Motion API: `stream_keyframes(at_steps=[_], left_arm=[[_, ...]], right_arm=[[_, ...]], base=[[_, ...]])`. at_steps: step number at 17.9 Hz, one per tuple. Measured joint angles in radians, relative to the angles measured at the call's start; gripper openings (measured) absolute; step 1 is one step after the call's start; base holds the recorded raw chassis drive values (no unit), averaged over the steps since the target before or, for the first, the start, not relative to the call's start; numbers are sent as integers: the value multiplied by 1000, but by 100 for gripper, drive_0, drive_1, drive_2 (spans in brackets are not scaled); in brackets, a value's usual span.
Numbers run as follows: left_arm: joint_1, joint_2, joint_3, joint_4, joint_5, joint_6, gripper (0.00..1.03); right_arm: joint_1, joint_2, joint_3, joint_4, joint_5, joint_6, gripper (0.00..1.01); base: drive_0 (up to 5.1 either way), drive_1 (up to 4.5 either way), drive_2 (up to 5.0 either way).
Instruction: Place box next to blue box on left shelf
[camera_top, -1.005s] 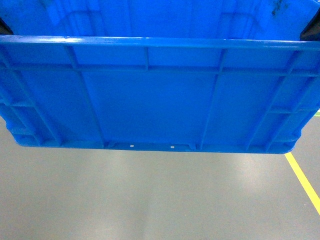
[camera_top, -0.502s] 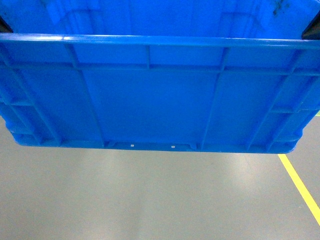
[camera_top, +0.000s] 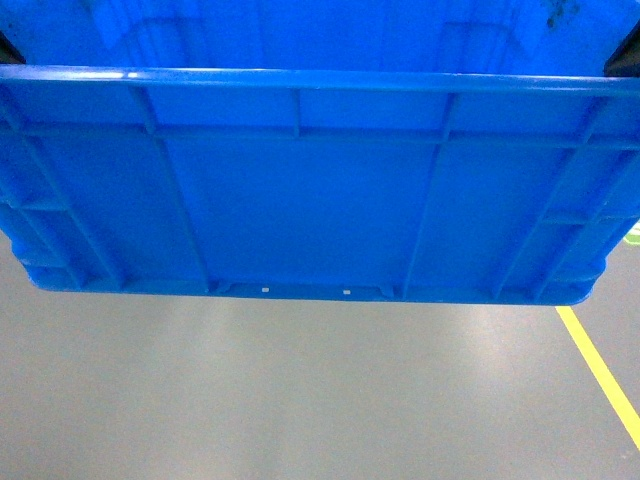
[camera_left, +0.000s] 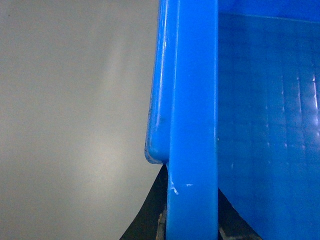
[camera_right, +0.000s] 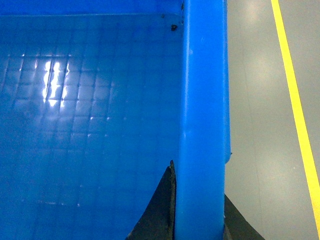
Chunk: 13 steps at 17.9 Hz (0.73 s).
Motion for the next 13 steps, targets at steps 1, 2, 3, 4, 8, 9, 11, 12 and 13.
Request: stream_keyframes(at_steps=[1, 2, 3, 4, 8, 9, 11, 12, 13], left_arm=[[0, 0, 0, 0, 0, 0, 6], [0, 0, 0, 0, 0, 0, 6], [0, 0, 0, 0, -1, 0, 6], [0, 0, 0, -1, 0, 1, 6], [0, 0, 0, 0, -1, 1, 6], [0, 0, 0, 0, 0, 0, 6], [0, 0, 0, -1, 0, 1, 6], [0, 0, 0, -4, -1, 0, 6], [0, 0, 0, -1, 0, 0, 6]], right_arm=[[0, 0, 0, -1, 0, 0, 8], [0, 0, 0, 1, 0, 0, 8], [0, 0, 0, 3, -2, 0, 8], [0, 0, 0, -3, -2, 0, 8], [0, 0, 0, -1, -2, 0, 8], [0, 0, 0, 1, -2, -1, 8], [0, 0, 0, 0, -2, 0, 8], [0, 0, 0, 0, -2, -1, 8], [0, 0, 0, 0, -2, 0, 8]], base=[[-1, 412, -415], [-1, 412, -415], [-1, 412, -415], [-1, 412, -415], [-2, 412, -416], [-3, 411, -416], [-3, 411, -416], [-3, 411, -416], [-3, 411, -416]])
